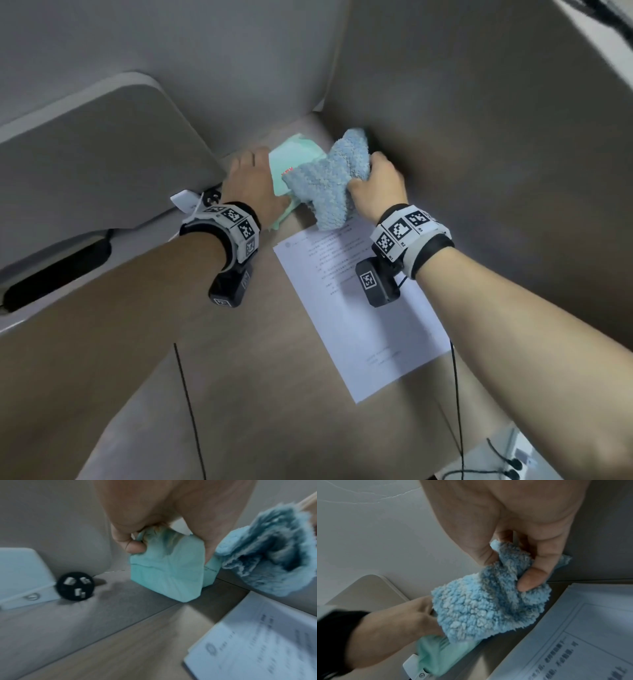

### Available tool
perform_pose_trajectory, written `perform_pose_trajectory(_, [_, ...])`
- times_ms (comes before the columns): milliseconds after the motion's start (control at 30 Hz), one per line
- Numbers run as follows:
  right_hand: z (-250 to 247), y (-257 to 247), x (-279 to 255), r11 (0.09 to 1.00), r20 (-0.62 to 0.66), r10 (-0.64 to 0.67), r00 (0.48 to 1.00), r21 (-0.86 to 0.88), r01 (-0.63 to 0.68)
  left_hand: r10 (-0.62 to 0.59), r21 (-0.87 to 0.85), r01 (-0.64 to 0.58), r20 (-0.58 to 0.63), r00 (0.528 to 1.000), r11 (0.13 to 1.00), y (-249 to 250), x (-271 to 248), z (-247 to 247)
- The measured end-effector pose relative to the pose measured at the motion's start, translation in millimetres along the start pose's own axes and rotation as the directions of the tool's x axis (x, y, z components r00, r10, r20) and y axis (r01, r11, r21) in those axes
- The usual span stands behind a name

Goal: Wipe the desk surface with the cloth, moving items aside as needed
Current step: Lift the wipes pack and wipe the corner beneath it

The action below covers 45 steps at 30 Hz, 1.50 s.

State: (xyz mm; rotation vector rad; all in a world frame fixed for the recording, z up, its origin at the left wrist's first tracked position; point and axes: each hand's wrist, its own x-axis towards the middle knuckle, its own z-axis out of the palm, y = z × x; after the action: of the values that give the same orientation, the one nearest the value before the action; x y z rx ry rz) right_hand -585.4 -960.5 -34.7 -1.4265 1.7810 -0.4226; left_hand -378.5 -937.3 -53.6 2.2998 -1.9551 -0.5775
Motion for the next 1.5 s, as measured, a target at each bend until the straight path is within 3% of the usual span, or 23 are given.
perform_pose_trajectory(233, [20.7, -12.7, -7.3, 0.992, -0.103, 0.026, 0.994, -0.118, -0.038, -0.116, -0.084, 0.12, 0.055, 0.992, 0.989, -54.9, -81.9, -19.0])
perform_pose_trajectory(300, [31.7, -17.4, -9.5, 0.988, -0.116, -0.03, 0.993, -0.151, 0.012, -0.153, -0.097, 0.159, 0.059, 0.986, 0.983, -71.3, -101.0, -23.0])
perform_pose_trajectory(367, [43.7, -21.7, -10.2, 0.966, -0.051, -0.12, 0.991, -0.236, 0.105, -0.21, -0.102, 0.214, 0.054, 0.976, 0.971, -90.6, -114.5, -23.8])
perform_pose_trajectory(433, [58.2, -24.1, -6.6, 0.874, 0.069, -0.193, 0.979, -0.441, 0.203, -0.26, -0.091, 0.265, 0.062, 0.963, 0.96, -107.2, -125.1, -23.5])
perform_pose_trajectory(500, [69.7, -24.7, -0.1, 0.758, 0.148, -0.151, 0.977, -0.617, 0.211, -0.268, -0.05, 0.272, 0.085, 0.96, 0.961, -118.3, -133.3, -21.6])
perform_pose_trajectory(567, [77.2, -24.7, 7.8, 0.705, 0.178, -0.074, 0.981, -0.687, 0.177, -0.289, -0.014, 0.292, 0.11, 0.951, 0.956, -125.3, -138.7, -18.6])
perform_pose_trajectory(700, [93.9, -31.5, 18.7, 0.594, 0.241, -0.099, 0.965, -0.764, 0.252, -0.372, -0.016, 0.377, 0.127, 0.919, 0.926, -132.4, -141.9, -15.0])
perform_pose_trajectory(767, [110.0, -40.1, 17.4, 0.511, 0.322, -0.164, 0.932, -0.781, 0.36, -0.362, -0.007, 0.367, 0.136, 0.922, 0.93, -133.7, -140.9, -13.8])
perform_pose_trajectory(900, [148.5, -49.1, -19.5, 0.372, 0.555, -0.296, 0.777, -0.682, 0.629, -0.352, 0.001, 0.355, 0.133, 0.926, 0.935, -133.8, -138.1, -12.5])
perform_pose_trajectory(967, [149.4, -42.7, -28.4, 0.334, 0.565, -0.341, 0.752, -0.674, 0.658, -0.338, 0.001, 0.342, 0.139, 0.931, 0.94, -134.0, -137.0, -11.0])
perform_pose_trajectory(1033, [132.4, -33.6, -10.8, 0.361, 0.479, -0.346, 0.807, -0.726, 0.586, -0.326, 0.005, 0.329, 0.143, 0.934, 0.944, -134.7, -136.8, -9.9])
perform_pose_trajectory(1133, [91.3, -24.8, 30.9, 0.45, 0.287, -0.196, 0.938, -0.823, 0.346, -0.327, -0.013, 0.332, 0.142, 0.934, 0.943, -136.7, -138.1, -7.3])
perform_pose_trajectory(1200, [77.1, -28.7, 49.9, 0.524, 0.215, -0.119, 0.969, -0.816, 0.245, -0.329, -0.019, 0.335, 0.139, 0.934, 0.942, -137.0, -138.3, -5.2])
perform_pose_trajectory(1267, [82.0, -40.6, 54.4, 0.552, 0.218, -0.136, 0.966, -0.794, 0.257, -0.332, -0.023, 0.338, 0.135, 0.934, 0.941, -136.7, -137.6, -3.6])
perform_pose_trajectory(1367, [110.6, -62.6, 33.5, 0.464, 0.387, -0.197, 0.901, -0.773, 0.434, -0.338, -0.008, 0.342, 0.137, 0.931, 0.94, -135.4, -136.2, -2.7])
perform_pose_trajectory(1500, [143.4, -52.3, -16.4, 0.289, 0.627, -0.316, 0.712, -0.651, 0.702, -0.338, 0.0, 0.341, 0.142, 0.93, 0.94, -134.1, -133.8, -3.6])
